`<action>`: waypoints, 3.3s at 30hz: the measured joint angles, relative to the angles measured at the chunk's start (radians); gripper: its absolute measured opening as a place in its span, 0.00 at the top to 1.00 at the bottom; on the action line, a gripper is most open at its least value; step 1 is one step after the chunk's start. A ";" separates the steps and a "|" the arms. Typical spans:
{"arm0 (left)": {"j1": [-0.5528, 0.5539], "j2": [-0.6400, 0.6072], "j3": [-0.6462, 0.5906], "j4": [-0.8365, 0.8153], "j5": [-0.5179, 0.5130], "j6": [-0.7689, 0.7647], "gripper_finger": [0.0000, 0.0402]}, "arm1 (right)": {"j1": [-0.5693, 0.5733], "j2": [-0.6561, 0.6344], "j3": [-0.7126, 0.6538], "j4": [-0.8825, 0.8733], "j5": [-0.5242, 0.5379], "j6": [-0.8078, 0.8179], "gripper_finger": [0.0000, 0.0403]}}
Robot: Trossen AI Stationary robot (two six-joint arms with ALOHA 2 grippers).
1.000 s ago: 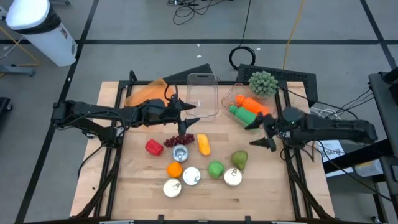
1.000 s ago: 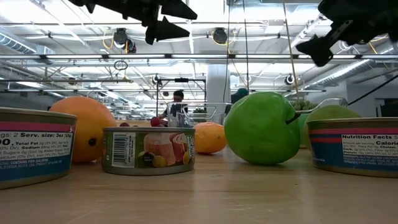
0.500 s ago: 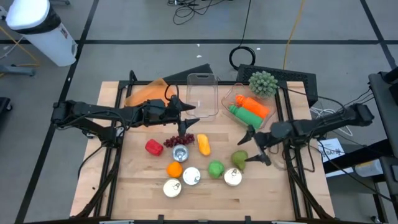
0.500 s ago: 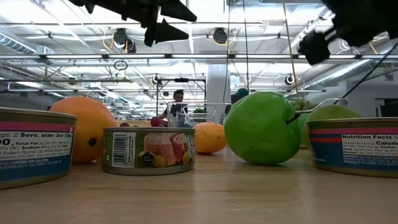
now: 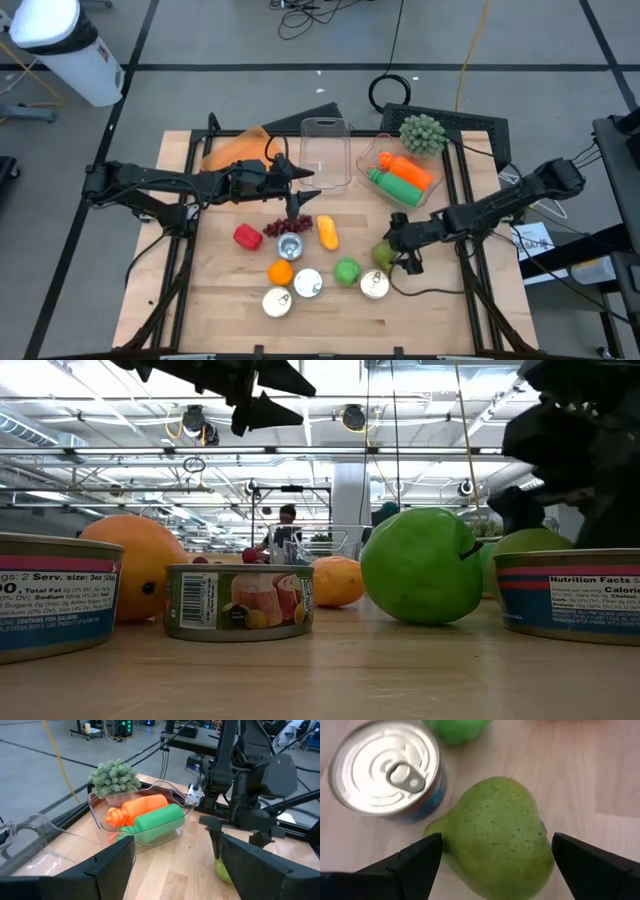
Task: Pick & Place Food Item
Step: Put the pear into the left transparent bin
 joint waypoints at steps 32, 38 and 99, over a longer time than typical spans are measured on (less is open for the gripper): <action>-0.046 0.140 0.001 0.236 0.050 -0.015 0.27 | -0.008 -0.287 -0.002 0.180 0.603 -0.359 0.29; -0.065 0.308 0.008 0.470 0.066 -0.019 0.27 | -0.009 -0.277 -0.001 0.386 0.685 -0.526 0.29; 0.237 0.194 0.176 -0.131 0.023 -0.342 0.59 | 0.043 -0.131 -0.002 0.880 0.897 -0.730 0.29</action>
